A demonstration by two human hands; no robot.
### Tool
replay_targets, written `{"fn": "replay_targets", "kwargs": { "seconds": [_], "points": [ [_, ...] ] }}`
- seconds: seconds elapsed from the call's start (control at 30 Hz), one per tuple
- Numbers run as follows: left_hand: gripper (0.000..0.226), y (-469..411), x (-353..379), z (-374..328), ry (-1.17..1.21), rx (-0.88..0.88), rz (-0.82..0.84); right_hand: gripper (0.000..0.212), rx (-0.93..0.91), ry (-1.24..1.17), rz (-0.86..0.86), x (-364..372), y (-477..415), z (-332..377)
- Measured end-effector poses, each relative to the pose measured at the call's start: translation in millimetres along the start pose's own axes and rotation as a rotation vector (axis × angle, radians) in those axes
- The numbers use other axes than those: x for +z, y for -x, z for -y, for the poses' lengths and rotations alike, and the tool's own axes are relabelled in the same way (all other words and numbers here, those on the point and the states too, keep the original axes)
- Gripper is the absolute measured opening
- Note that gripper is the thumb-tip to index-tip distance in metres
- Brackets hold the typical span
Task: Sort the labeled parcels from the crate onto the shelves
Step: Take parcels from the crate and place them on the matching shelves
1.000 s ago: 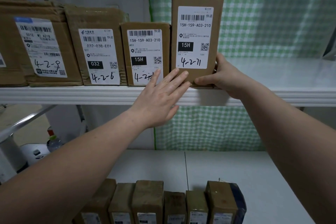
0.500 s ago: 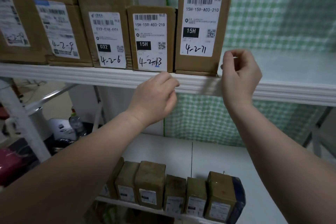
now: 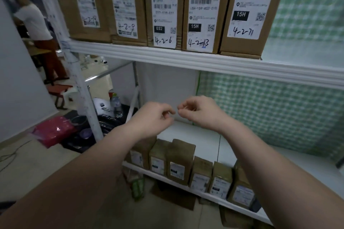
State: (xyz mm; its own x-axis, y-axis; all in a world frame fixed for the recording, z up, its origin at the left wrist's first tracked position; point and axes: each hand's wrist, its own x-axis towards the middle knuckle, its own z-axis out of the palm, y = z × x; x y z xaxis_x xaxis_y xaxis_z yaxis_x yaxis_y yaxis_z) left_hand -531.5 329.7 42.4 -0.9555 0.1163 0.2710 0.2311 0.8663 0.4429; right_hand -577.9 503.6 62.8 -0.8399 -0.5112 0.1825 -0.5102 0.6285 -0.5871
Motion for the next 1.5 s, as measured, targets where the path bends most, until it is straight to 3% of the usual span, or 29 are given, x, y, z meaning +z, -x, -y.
{"fn": "replay_targets", "kwargs": {
  "seconds": [0.17, 0.23, 0.43, 0.6, 0.77, 0.9, 1.1, 1.2, 1.3, 1.4, 1.5],
  "points": [
    [0.023, 109, -25, 55, 0.075, -0.198, -0.008, 0.004, 0.038, -0.139, 0.05, 89, 16, 58],
    [0.021, 167, -35, 86, 0.128, -0.338, -0.041, 0.007, 0.046, -0.173, 0.116, 140, 26, 85],
    [0.023, 347, -60, 171, 0.094, -0.752, -0.099, 0.011, 0.042, -0.255, 0.49, 303, 73, 169],
    [0.019, 467, -77, 211, 0.149, -0.997, -0.166, 0.007, 0.126, -0.321, 0.766, 416, 112, 215],
    [0.02, 533, -82, 246, 0.235, -1.221, -0.302, 0.017, 0.37, -0.428, 0.95, 487, 126, 241],
    [0.019, 561, -73, 277, 0.336, -1.329, -0.347, 0.005, 0.628, -0.481, 0.997, 534, 124, 237],
    [0.015, 588, -78, 355, 0.435, -1.483, -0.339, 0.01, 0.829, -0.386, 0.833, 624, 93, 224],
    [0.01, 592, -90, 408, 0.428, -1.548, -0.273, 0.014, 0.841, -0.335, 0.835, 663, 75, 233],
    [0.017, 582, -101, 458, 0.419, -1.574, -0.204, 0.008, 0.781, -0.291, 0.94, 684, 54, 252],
    [0.024, 570, -106, 500, 0.422, -1.569, -0.214, 0.008, 0.565, -0.116, 1.048, 703, 23, 261],
    [0.029, 566, -103, 527, 0.45, -1.575, -0.166, 0.02, 0.317, 0.149, 1.049, 715, -2, 264]
  ]
}}
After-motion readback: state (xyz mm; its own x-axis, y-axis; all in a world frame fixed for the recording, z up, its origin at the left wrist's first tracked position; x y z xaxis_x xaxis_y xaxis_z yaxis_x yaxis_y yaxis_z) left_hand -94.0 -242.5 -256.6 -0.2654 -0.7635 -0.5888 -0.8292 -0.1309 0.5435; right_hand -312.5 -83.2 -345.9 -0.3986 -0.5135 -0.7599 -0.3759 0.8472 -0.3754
